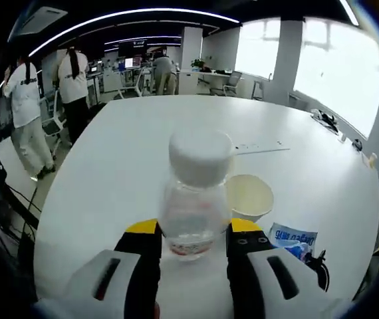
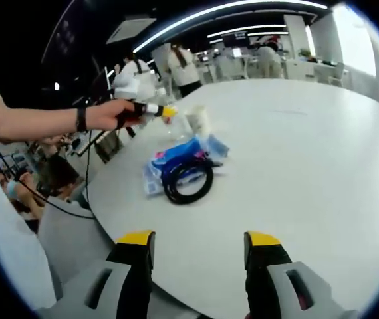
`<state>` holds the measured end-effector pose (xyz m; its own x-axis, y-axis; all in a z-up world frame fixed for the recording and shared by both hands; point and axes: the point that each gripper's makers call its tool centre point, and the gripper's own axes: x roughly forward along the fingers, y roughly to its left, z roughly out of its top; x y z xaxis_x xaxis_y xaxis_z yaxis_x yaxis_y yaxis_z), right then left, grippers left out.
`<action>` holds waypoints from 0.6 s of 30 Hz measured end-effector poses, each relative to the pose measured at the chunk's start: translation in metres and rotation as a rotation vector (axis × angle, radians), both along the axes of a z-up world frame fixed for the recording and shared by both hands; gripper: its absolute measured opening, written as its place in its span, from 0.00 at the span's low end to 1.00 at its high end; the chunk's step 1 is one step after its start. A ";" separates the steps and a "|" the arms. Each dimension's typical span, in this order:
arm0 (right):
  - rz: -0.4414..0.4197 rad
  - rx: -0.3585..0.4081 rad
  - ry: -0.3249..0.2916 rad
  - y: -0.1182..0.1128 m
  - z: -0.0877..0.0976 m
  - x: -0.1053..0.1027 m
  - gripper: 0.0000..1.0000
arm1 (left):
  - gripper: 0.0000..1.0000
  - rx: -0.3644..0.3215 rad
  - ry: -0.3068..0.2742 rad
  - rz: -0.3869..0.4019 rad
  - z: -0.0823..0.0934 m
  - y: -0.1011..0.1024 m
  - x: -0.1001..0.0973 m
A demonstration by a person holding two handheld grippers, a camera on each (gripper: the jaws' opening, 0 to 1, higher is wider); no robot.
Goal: Arrange the tabletop items into an orderly group along one side of the table until the central work area is clear of visible clutter.
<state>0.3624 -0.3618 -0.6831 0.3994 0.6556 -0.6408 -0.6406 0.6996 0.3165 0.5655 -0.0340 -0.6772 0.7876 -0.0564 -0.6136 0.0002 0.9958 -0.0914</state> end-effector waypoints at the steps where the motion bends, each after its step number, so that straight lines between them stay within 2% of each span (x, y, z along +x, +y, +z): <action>1: -0.001 0.000 0.000 0.000 0.000 0.000 0.55 | 0.37 0.001 0.000 0.001 0.000 0.000 0.002; 9: -0.004 -0.004 0.004 -0.003 -0.002 0.002 0.54 | 0.37 -0.003 -0.001 0.016 -0.001 0.004 0.012; 14: -0.016 -0.003 0.007 -0.006 -0.003 0.002 0.54 | 0.37 -0.040 0.011 0.038 -0.003 0.004 0.013; 17: -0.014 -0.005 0.006 -0.007 -0.002 0.002 0.54 | 0.37 -0.036 0.014 0.041 -0.004 0.004 0.013; 18: -0.014 -0.005 0.005 -0.007 -0.002 0.002 0.54 | 0.38 -0.058 0.024 0.056 -0.004 0.004 0.012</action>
